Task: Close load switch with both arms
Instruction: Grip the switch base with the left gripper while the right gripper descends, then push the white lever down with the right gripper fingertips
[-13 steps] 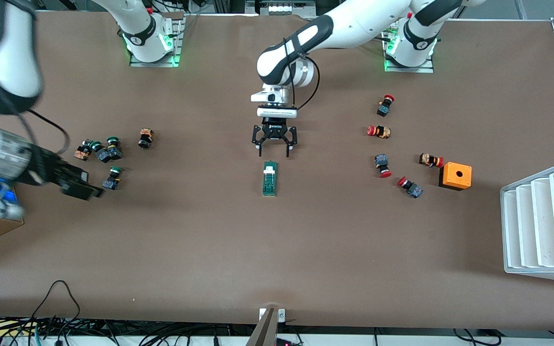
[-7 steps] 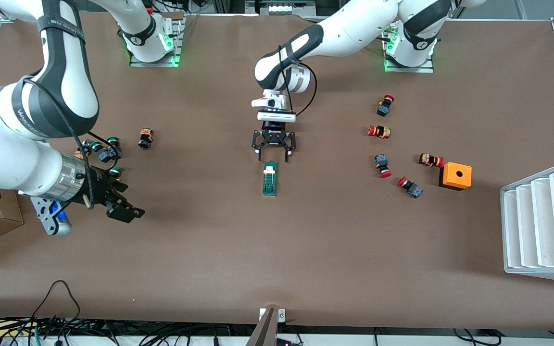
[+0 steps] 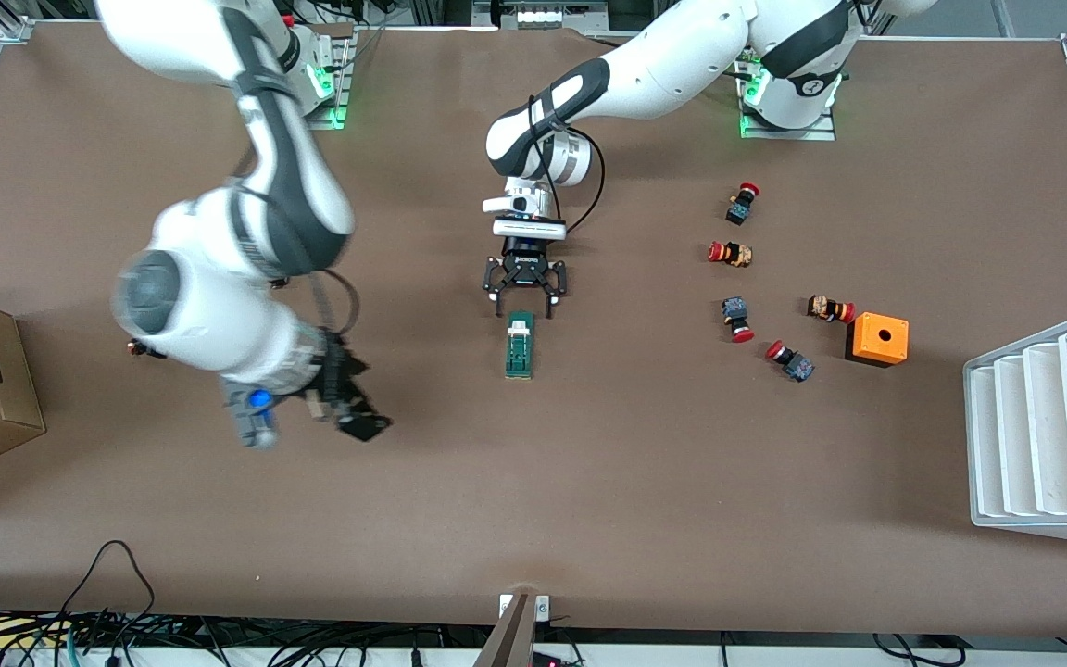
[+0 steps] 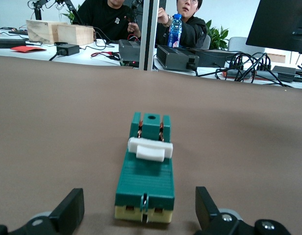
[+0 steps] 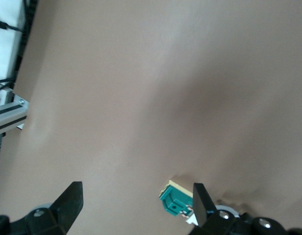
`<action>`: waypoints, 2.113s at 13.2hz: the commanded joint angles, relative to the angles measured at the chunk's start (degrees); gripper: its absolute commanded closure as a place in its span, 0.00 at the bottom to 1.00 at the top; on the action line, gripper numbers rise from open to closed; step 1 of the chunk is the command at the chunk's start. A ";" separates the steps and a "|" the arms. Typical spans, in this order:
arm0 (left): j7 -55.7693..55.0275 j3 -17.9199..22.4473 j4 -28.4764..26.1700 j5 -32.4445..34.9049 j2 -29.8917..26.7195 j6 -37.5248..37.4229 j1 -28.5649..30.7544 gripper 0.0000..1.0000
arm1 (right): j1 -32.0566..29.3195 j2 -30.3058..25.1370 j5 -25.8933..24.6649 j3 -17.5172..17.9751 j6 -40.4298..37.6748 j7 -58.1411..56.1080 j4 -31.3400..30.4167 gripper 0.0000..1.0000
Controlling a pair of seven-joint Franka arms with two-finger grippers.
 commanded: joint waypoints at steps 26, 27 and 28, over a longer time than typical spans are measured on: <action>-3.54 0.81 2.54 1.57 2.75 -0.93 -1.73 0.83 | 22.99 0.36 -0.21 -0.73 25.19 22.78 -24.02 0.44; -3.63 0.81 2.54 1.57 2.75 -0.93 -1.73 0.83 | 23.26 0.36 -0.21 -0.73 26.25 22.78 -24.81 0.44; -3.63 0.81 2.54 1.57 2.75 -0.93 -1.73 0.83 | 23.52 0.36 -0.29 -0.64 26.95 22.87 -25.08 0.44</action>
